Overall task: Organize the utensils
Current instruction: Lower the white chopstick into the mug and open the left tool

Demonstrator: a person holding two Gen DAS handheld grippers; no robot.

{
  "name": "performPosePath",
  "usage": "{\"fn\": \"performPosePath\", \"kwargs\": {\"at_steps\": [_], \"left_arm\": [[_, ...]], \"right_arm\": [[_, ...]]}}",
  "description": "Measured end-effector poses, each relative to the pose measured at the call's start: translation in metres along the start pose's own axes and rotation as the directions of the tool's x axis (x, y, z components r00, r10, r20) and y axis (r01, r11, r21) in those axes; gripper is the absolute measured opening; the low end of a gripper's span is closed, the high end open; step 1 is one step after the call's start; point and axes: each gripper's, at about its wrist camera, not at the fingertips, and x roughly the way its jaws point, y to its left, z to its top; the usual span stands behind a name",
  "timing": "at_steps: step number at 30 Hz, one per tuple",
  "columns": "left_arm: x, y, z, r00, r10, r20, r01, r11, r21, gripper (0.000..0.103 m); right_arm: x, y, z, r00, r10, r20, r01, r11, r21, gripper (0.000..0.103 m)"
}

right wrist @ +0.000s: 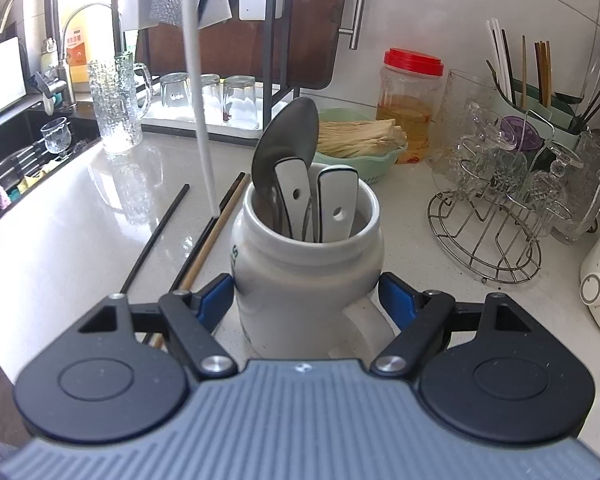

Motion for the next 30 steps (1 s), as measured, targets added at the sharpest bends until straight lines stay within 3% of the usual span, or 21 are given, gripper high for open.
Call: {"fn": "performPosePath", "kwargs": {"at_steps": [7,15,24,30], "left_arm": [[-0.002,-0.011,0.012,1.000,-0.014,0.025,0.014,1.000,0.005,0.006],[0.029,-0.019,0.003,1.000,-0.012,-0.004,0.012,1.000,0.022,0.006],[0.069,-0.013,-0.011,0.993,-0.037,-0.115,0.036,0.999,-0.010,0.006],[0.099,-0.014,-0.019,0.969,-0.079,-0.235,0.070,0.997,-0.044,0.006]], "right_arm": [[0.000,0.000,-0.001,1.000,0.001,0.006,-0.001,1.000,0.007,0.082],[0.002,-0.001,0.000,1.000,0.006,0.008,-0.006,1.000,0.006,0.082],[0.003,-0.001,0.000,1.000,0.011,0.012,-0.011,1.000,0.003,0.082],[0.003,0.000,0.000,1.000,0.009,0.011,-0.009,1.000,-0.004,0.082]]}}
